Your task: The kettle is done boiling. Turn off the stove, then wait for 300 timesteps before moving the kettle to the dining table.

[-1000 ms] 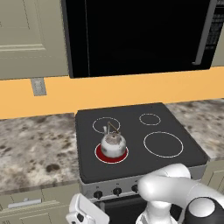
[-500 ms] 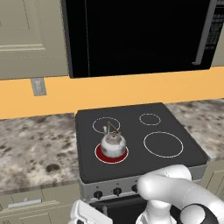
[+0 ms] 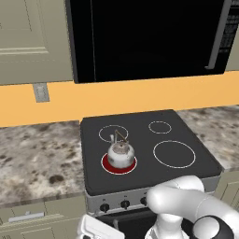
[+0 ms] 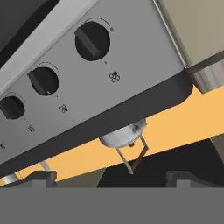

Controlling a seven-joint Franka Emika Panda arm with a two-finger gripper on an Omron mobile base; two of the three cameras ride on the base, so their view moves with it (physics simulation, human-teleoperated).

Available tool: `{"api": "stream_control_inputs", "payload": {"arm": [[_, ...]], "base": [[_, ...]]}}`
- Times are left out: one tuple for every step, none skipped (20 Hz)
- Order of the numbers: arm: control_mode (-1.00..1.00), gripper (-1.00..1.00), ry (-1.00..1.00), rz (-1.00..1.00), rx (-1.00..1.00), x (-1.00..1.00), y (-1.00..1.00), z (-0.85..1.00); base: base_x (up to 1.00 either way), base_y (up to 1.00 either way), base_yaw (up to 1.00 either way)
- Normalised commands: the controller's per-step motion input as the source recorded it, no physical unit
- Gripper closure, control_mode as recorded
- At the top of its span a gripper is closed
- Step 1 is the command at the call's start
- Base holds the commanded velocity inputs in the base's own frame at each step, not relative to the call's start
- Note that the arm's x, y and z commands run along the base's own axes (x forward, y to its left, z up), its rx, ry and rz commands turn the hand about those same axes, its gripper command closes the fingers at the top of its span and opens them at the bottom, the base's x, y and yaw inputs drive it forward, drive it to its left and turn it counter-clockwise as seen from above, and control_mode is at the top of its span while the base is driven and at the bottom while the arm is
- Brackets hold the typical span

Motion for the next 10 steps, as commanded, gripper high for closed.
{"api": "stream_control_inputs", "payload": {"arm": [[-1.0,-1.0,0.11,0.0,-0.17,0.0,0.0,0.13],[-1.0,-1.0,0.14,0.0,-0.19,0.0,-0.03,0.22],[-1.0,-1.0,0.14,0.0,-0.19,0.0,-0.03,0.21],[-1.0,-1.0,0.15,0.0,-0.17,0.0,-0.08,0.18],[-1.0,-1.0,0.15,0.0,-0.17,0.0,-0.09,0.17],[-1.0,-1.0,0.16,0.0,-0.17,0.0,-0.14,0.11],[-1.0,-1.0,0.17,0.0,-0.17,0.0,-0.17,0.05],[-1.0,-1.0,0.17,0.0,-0.16,0.0,-0.22,0.02],[-1.0,-1.0,0.2,0.0,-0.17,0.0,-0.26,0.0],[-1.0,-1.0,0.21,0.0,-0.16,0.0,-0.29,0.0]], "base": [[0.0,0.0,0.0],[0.0,0.0,0.0],[0.0,0.0,0.0],[0.0,0.0,0.0],[0.0,0.0,0.0],[0.0,0.0,0.0],[0.0,0.0,0.0],[0.0,0.0,0.0],[0.0,0.0,0.0],[0.0,0.0,0.0]]}}
